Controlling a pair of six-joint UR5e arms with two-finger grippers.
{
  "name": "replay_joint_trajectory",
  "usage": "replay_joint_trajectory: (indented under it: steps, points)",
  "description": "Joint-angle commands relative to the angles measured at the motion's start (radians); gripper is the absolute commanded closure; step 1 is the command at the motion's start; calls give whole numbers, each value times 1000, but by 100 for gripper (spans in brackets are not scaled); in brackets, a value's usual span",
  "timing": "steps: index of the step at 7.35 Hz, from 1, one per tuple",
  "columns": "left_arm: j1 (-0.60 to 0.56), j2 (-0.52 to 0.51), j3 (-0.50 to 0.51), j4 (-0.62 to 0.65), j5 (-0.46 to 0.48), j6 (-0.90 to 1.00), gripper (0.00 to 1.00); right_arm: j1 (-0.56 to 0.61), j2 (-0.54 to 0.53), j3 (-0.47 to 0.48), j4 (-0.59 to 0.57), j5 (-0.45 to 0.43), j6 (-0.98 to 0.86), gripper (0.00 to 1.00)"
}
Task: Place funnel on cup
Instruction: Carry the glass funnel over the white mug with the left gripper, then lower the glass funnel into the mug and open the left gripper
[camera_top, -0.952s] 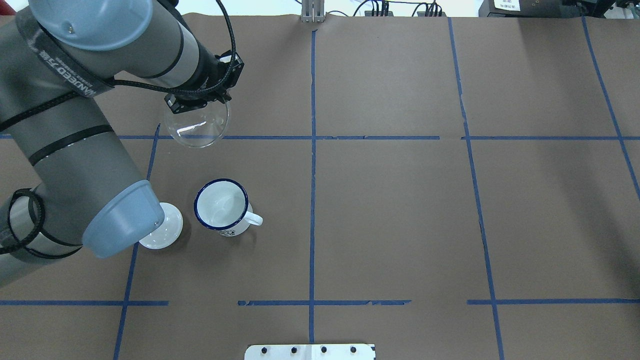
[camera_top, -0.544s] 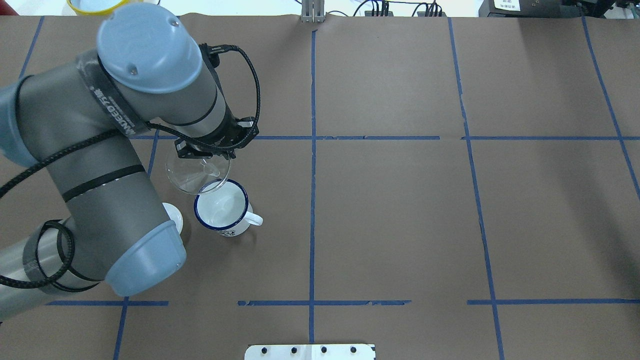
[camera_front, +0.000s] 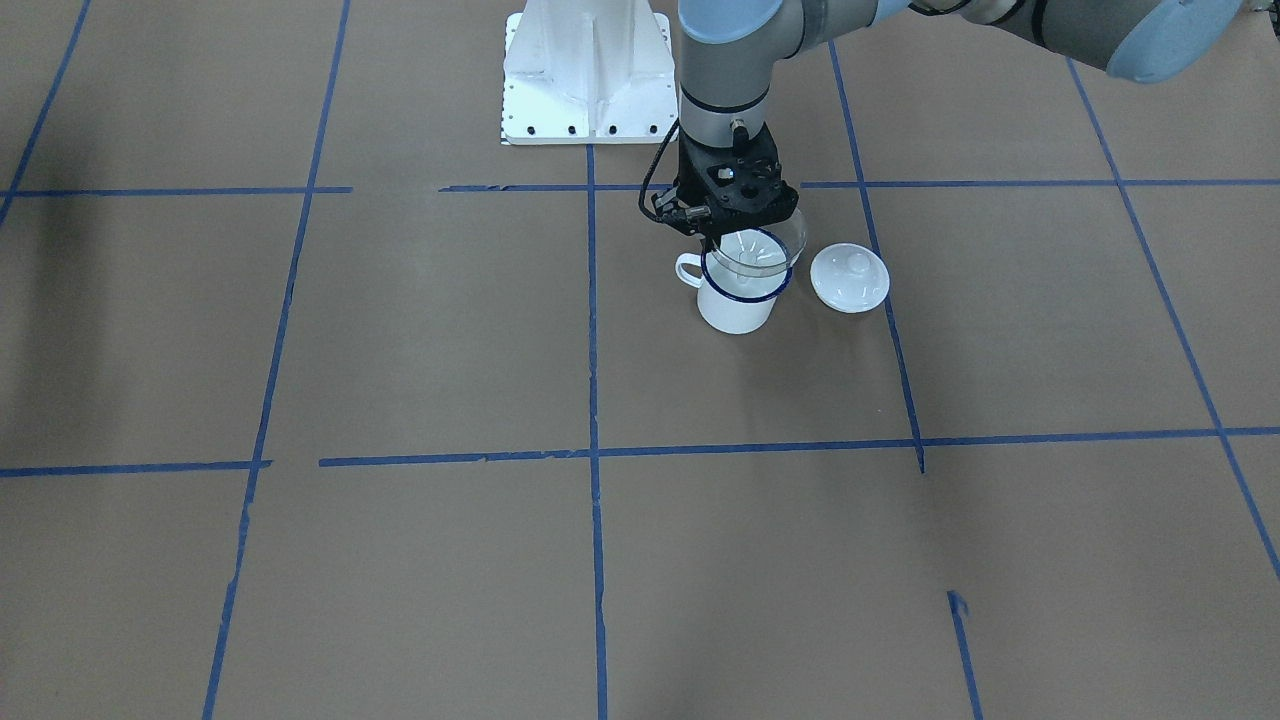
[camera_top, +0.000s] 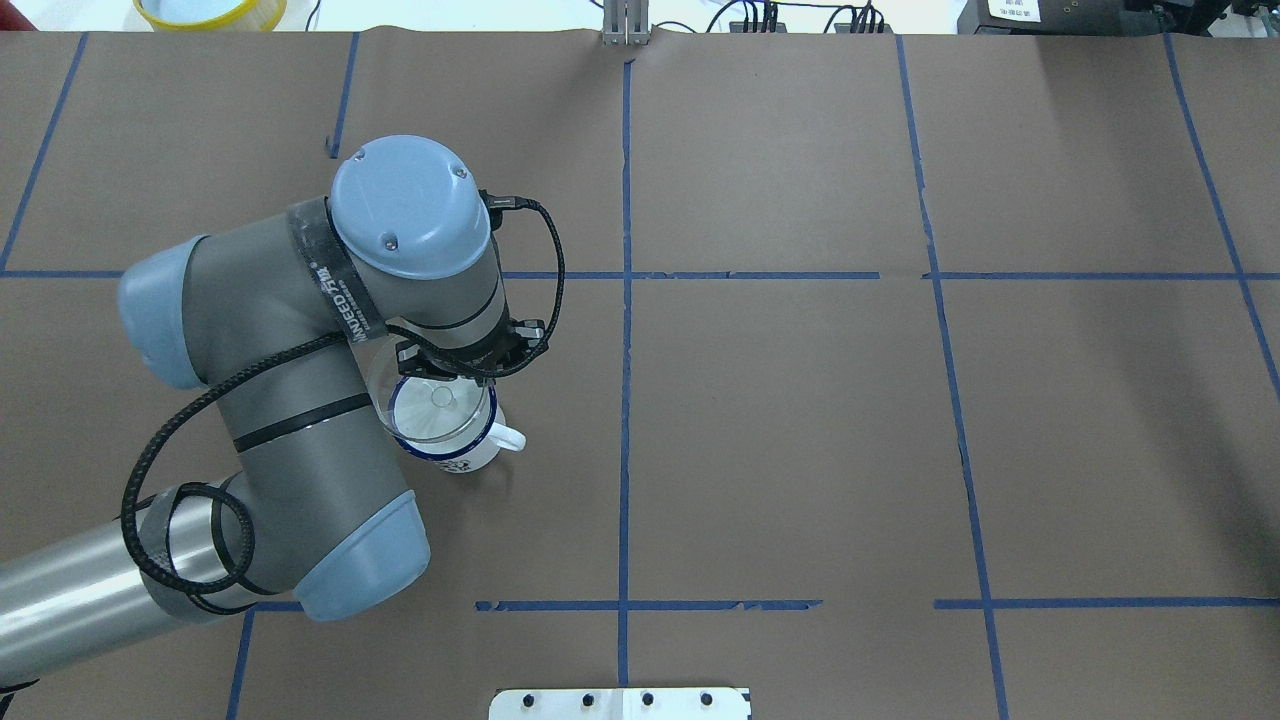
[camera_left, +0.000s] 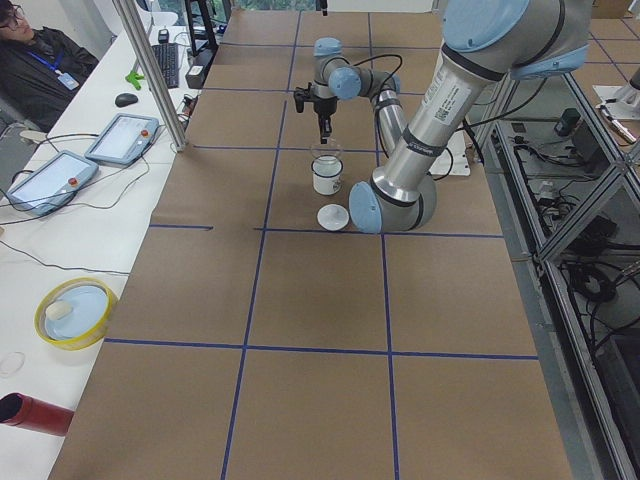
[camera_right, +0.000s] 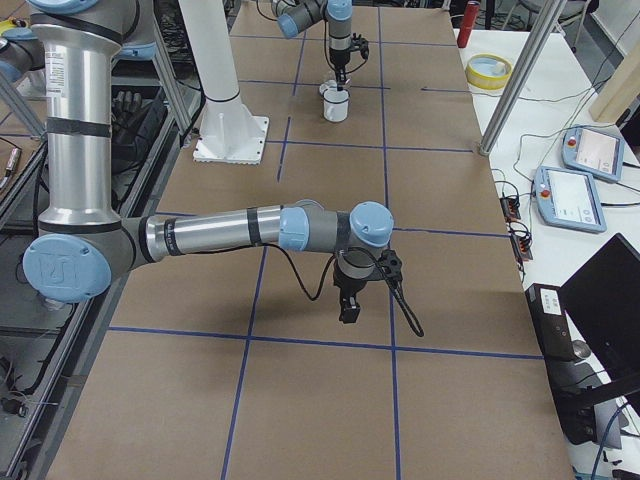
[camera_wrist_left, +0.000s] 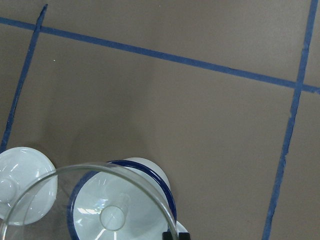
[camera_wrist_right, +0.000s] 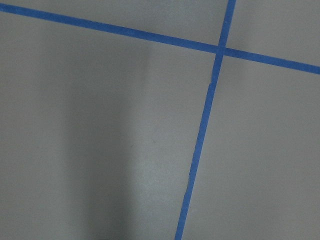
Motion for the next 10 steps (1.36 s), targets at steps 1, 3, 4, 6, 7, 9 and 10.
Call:
replay_joint_trajectory:
  steps: [1,3,4,6,7,9,10]
  points:
    - [5,10,52,-59,0,4,100,0,-1,0,0,0,0,0]
    - [6,25,52,-76,0,4,100,0,-1,0,0,0,0,0]
    - [9,25,53,-76,0,6,100,0,-1,0,0,0,0,0]
    - [9,27,53,-76,0,6,50,0,-1,0,0,0,0,0]
    - [9,27,52,-76,2,6,30,0,-1,0,0,0,0,0]
    - [3,80,-29,-72,5,106,0,0,-1,0,0,0,0,0]
    - [-16,143,-113,-73,2,242,0,0,-1,0,0,0,0,0]
